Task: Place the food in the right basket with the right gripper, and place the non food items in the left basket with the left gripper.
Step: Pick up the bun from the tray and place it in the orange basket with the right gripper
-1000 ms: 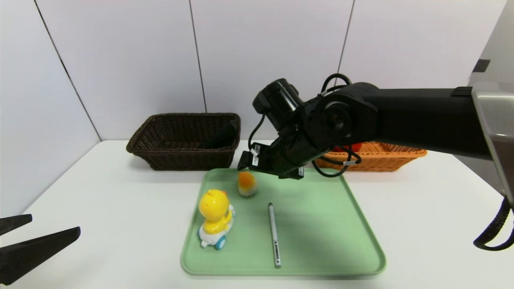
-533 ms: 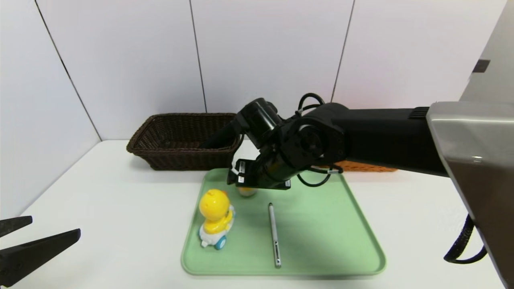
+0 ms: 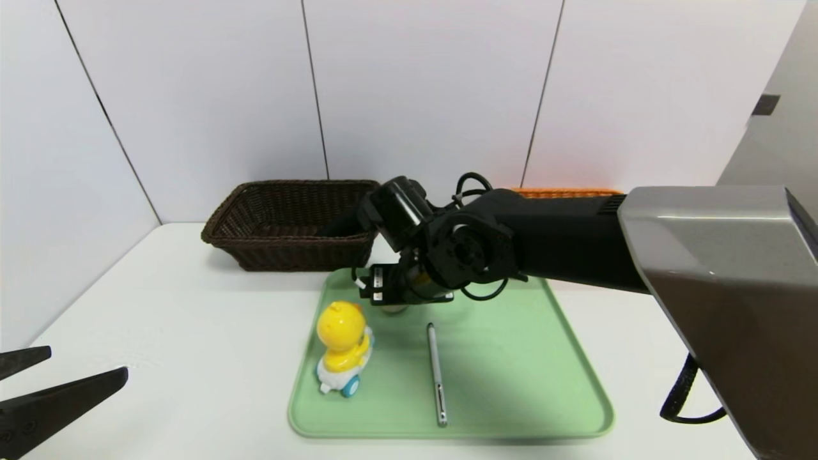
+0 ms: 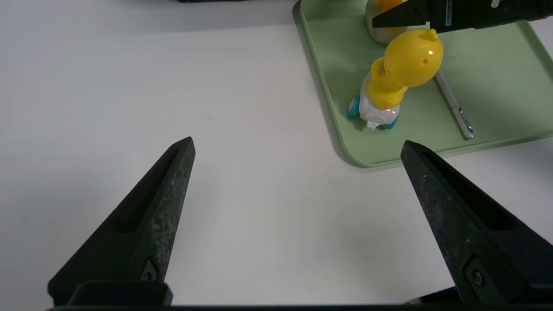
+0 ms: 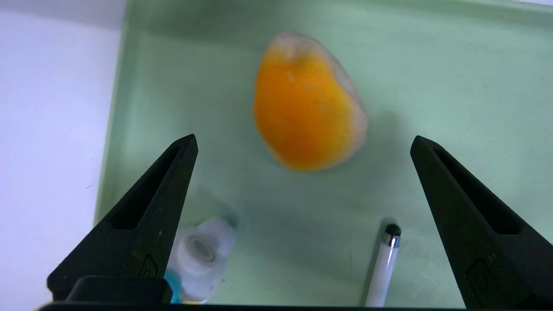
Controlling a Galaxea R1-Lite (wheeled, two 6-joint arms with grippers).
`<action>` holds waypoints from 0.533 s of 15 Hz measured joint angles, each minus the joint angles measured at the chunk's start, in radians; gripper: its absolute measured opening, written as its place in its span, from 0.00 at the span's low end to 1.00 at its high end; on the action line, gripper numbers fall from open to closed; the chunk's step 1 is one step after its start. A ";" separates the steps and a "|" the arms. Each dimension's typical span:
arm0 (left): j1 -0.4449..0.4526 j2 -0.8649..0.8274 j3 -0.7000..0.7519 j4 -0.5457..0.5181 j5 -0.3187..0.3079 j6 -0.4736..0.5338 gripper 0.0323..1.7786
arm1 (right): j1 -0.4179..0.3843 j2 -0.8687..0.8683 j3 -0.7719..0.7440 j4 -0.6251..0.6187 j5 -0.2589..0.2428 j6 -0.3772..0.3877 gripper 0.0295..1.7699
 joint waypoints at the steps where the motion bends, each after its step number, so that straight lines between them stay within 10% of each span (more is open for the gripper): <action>1: 0.000 -0.001 0.003 -0.001 0.000 0.000 0.95 | 0.000 0.006 0.000 -0.008 -0.001 -0.005 0.96; 8: 0.000 -0.002 0.007 0.000 0.000 0.001 0.95 | -0.007 0.050 0.000 -0.066 -0.031 -0.053 0.96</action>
